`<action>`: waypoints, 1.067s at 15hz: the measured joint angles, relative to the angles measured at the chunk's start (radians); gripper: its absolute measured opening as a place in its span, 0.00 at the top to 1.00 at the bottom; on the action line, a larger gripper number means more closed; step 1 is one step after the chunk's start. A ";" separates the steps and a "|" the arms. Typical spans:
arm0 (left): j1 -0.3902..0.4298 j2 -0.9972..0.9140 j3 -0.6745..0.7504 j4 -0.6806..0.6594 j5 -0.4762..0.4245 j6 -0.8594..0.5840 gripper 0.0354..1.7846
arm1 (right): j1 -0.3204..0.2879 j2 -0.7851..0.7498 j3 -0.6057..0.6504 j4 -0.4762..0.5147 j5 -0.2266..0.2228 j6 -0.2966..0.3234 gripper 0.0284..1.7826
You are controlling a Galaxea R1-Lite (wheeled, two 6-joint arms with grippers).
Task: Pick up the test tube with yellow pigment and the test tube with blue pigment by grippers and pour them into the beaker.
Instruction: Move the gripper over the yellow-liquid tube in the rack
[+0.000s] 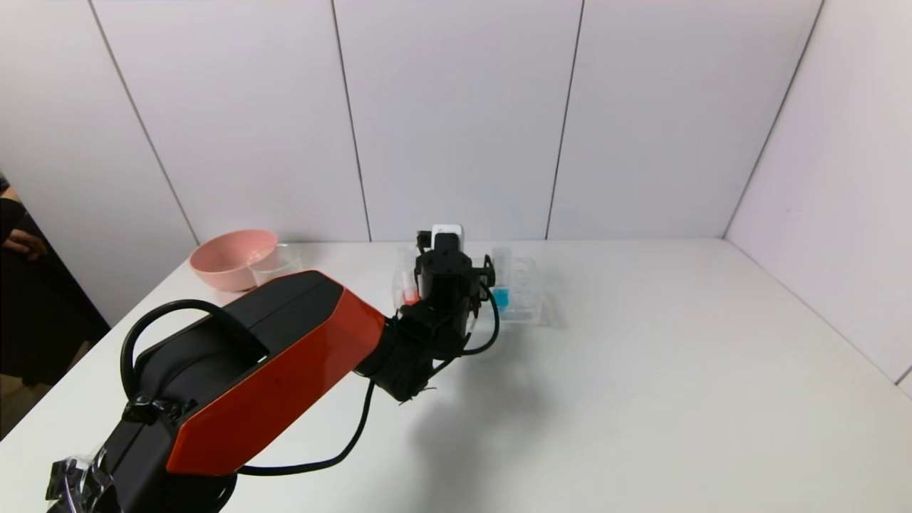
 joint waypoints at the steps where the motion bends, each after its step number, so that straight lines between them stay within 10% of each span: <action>1: 0.000 0.003 -0.001 -0.001 0.000 0.000 0.09 | 0.000 0.000 0.000 0.000 0.000 0.000 0.00; 6: 0.001 0.022 -0.015 0.011 0.000 0.000 0.17 | 0.000 0.000 0.000 0.000 0.000 0.000 0.00; 13: -0.003 0.032 -0.014 0.013 -0.007 -0.003 0.71 | 0.000 0.000 0.000 0.000 0.000 0.000 0.00; 16: -0.005 0.033 -0.011 0.013 -0.005 -0.002 0.71 | 0.000 0.000 0.000 0.000 0.000 0.000 0.00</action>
